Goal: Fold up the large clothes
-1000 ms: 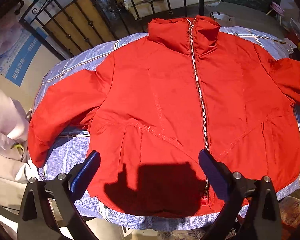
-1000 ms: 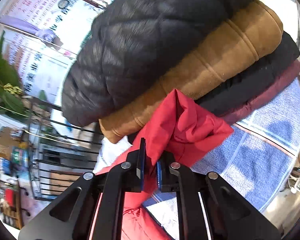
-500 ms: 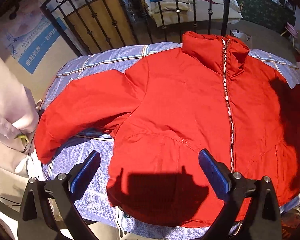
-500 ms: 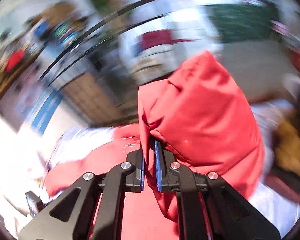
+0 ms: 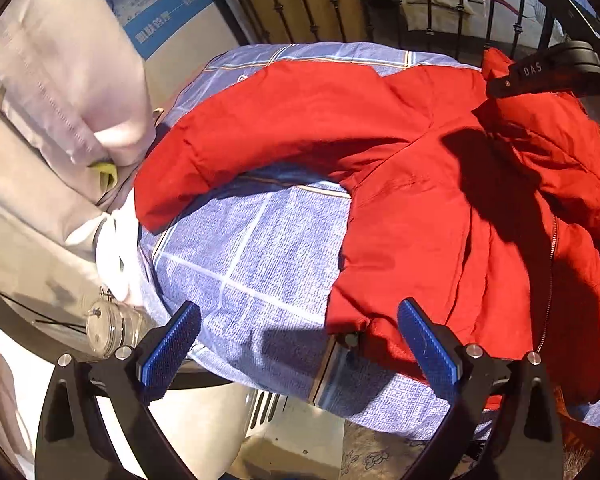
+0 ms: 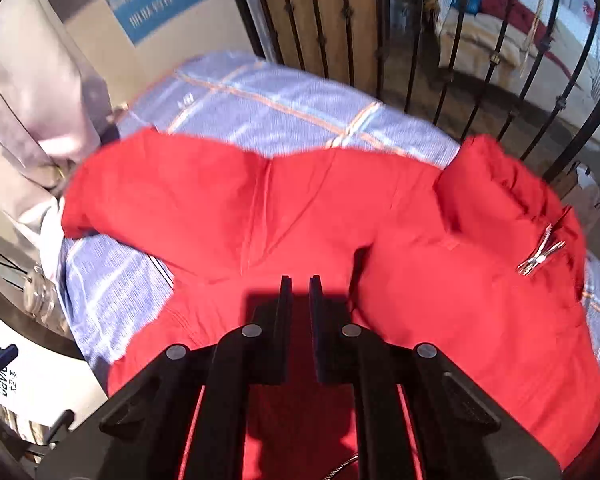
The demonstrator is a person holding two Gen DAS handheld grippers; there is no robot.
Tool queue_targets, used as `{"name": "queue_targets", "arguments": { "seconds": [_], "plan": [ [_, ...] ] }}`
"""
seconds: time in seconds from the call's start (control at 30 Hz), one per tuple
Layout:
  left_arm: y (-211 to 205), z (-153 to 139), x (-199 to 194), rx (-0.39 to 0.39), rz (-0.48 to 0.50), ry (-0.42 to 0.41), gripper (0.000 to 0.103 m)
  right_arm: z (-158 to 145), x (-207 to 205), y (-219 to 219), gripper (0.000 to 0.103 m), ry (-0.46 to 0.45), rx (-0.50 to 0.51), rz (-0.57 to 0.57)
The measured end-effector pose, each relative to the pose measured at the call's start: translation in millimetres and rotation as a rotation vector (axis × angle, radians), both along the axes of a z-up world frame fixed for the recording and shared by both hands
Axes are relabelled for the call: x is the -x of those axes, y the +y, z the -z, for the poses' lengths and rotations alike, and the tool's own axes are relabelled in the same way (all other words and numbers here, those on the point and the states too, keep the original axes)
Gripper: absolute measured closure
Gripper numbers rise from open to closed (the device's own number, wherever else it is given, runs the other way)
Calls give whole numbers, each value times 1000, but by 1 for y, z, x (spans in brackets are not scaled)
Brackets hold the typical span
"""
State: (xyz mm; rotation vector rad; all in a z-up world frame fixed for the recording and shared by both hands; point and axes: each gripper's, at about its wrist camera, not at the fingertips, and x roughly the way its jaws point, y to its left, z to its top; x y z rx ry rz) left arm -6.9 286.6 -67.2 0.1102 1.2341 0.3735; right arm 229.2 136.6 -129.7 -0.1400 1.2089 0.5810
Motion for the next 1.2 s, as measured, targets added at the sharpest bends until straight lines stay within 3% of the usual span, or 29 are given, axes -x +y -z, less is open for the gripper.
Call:
{"name": "queue_targets", "arguments": {
  "seconds": [0.1, 0.13, 0.17, 0.23, 0.3, 0.4, 0.57, 0.63, 0.77, 0.9, 1.07, 1.2],
  "plan": [
    [1, 2, -1, 5, -13, 6, 6, 6, 11, -12, 81, 70, -59, 6],
    [-2, 1, -5, 9, -7, 2, 6, 0, 16, -15, 67, 68, -90, 11],
    [-6, 0, -10, 13, 8, -4, 6, -10, 26, -21, 44, 50, -133, 22],
    [-20, -2, -23, 11, 51, -22, 6, -31, 41, -52, 17, -4, -186, 62],
    [-41, -5, -44, 12, 117, -46, 6, -47, 49, -92, 17, -62, -214, 124],
    [-83, -10, -79, 6, 235, -74, 6, -52, 56, -158, 17, -95, -115, 247],
    [-163, -15, -136, -16, 457, -136, 6, -25, 81, -272, 17, -27, -5, 474],
    [-193, -12, -159, -4, 522, -148, 6, -15, 91, -297, 17, 11, 2, 524],
    [-238, 10, -201, 33, 584, -121, 6, 6, 96, -311, 17, 61, 21, 547],
    [-263, 64, -228, 23, 595, 22, 6, 42, 89, -302, 17, 128, 83, 519],
    [-262, 106, -249, 53, 551, 124, 4, 77, 73, -294, 8, 190, 126, 476],
    [-270, 124, -258, 7, 584, 177, 4, 110, 59, -295, 5, 269, 141, 467]
  ]
}}
